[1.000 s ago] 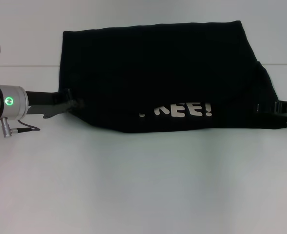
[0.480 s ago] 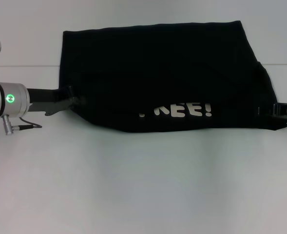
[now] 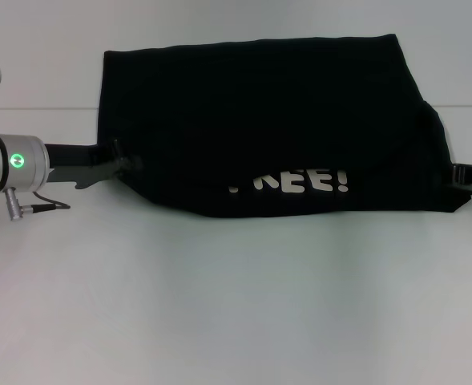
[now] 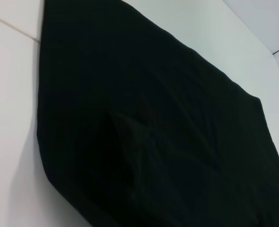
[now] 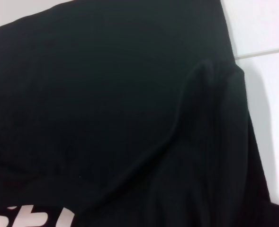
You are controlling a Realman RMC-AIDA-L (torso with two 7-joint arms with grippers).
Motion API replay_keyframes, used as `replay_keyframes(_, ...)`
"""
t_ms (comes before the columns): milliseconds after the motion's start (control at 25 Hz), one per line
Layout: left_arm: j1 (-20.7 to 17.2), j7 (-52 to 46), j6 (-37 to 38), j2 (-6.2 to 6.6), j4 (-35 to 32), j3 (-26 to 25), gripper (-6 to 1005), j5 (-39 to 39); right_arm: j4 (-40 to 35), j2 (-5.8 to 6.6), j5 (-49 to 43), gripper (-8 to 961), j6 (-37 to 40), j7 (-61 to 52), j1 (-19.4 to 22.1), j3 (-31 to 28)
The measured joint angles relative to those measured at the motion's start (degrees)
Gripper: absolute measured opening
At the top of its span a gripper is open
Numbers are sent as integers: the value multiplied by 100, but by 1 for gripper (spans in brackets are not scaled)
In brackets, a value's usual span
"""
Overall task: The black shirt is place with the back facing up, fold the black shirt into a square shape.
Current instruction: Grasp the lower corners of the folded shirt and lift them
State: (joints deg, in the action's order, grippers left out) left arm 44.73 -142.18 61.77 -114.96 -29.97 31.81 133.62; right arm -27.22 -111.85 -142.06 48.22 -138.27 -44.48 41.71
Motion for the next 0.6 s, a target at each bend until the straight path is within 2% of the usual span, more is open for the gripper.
replay_keyframes(240,14,10,5,1,0,0,28,0,-7,60,4,171,111,-15,-4,-8)
replay_keyframes(440,14,84,231,51,-3,38,30,21,-144,85,55,39,467,-7,59,-52)
replay_keyframes(600,25,205,858,140,-98,44,31,76,-582,102,127,38,1181,18,241,-245)
